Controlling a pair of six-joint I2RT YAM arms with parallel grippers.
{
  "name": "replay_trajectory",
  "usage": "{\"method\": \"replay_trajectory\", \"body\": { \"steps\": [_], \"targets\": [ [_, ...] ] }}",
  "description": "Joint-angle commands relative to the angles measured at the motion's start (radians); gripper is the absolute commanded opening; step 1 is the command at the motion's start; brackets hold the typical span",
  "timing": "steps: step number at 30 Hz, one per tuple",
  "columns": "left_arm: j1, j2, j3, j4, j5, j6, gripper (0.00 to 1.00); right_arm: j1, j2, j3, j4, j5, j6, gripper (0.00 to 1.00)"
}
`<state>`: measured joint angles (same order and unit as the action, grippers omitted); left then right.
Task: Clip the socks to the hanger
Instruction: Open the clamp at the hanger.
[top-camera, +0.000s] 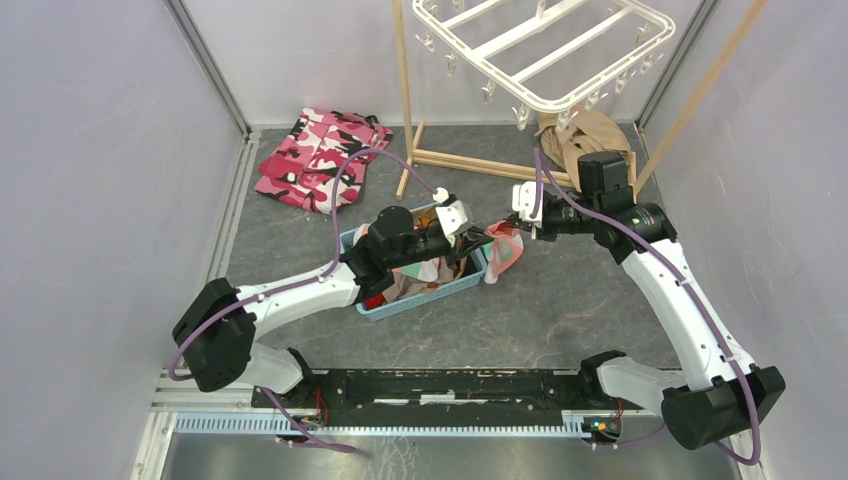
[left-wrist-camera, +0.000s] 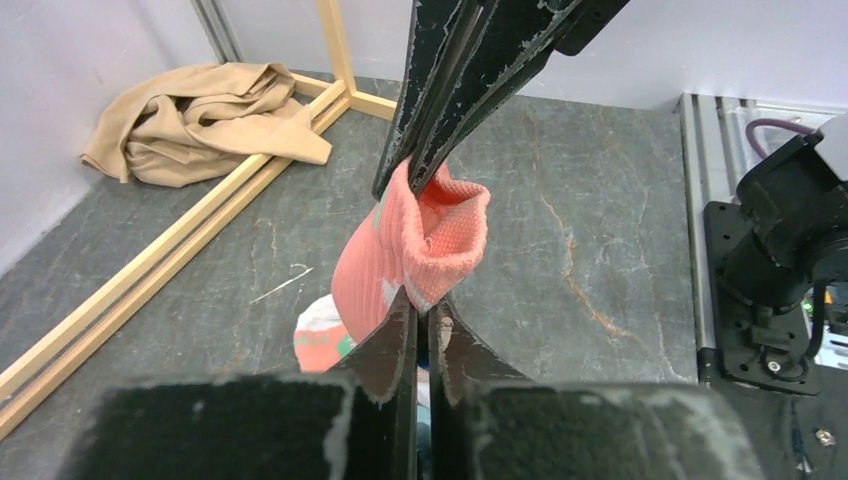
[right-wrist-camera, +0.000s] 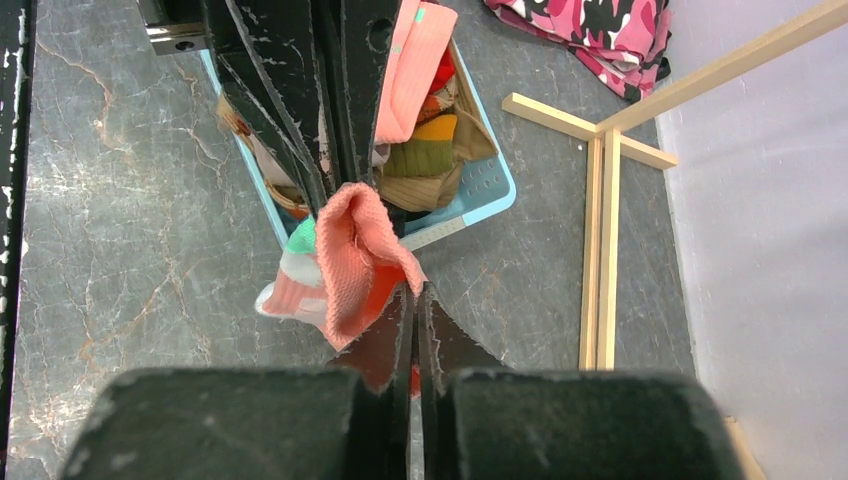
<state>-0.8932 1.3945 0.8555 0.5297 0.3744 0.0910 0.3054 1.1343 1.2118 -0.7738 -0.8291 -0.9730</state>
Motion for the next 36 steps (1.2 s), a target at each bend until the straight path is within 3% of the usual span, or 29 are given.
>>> {"method": "replay_trajectory", "body": {
  "steps": [1,5,8,12,18,25,36],
  "targets": [
    [0.004,0.007,0.045,0.039,0.024,-0.019,0.02,-0.003,-0.009,0.038,0.030,-0.028,0.041,0.05],
    [0.004,-0.001,0.036,0.036,0.025,-0.003,0.02,-0.054,0.002,0.078,0.079,-0.027,0.128,0.35],
    [0.004,-0.021,0.019,0.039,0.003,0.014,0.02,-0.103,0.004,0.106,0.072,-0.029,0.123,0.50],
    [0.003,-0.057,0.008,0.035,-0.060,0.058,0.02,-0.145,-0.011,0.098,0.114,-0.041,0.194,0.63],
    [0.002,-0.090,0.015,0.011,-0.133,0.128,0.02,-0.164,-0.027,0.058,0.240,-0.122,0.414,0.64],
    [-0.005,-0.074,0.049,-0.011,-0.142,0.160,0.02,-0.162,-0.064,-0.031,0.510,-0.023,0.781,0.67],
    [-0.012,-0.057,0.077,-0.013,-0.151,0.169,0.02,-0.084,-0.053,-0.075,0.379,0.113,0.609,0.71]
  ]
}}
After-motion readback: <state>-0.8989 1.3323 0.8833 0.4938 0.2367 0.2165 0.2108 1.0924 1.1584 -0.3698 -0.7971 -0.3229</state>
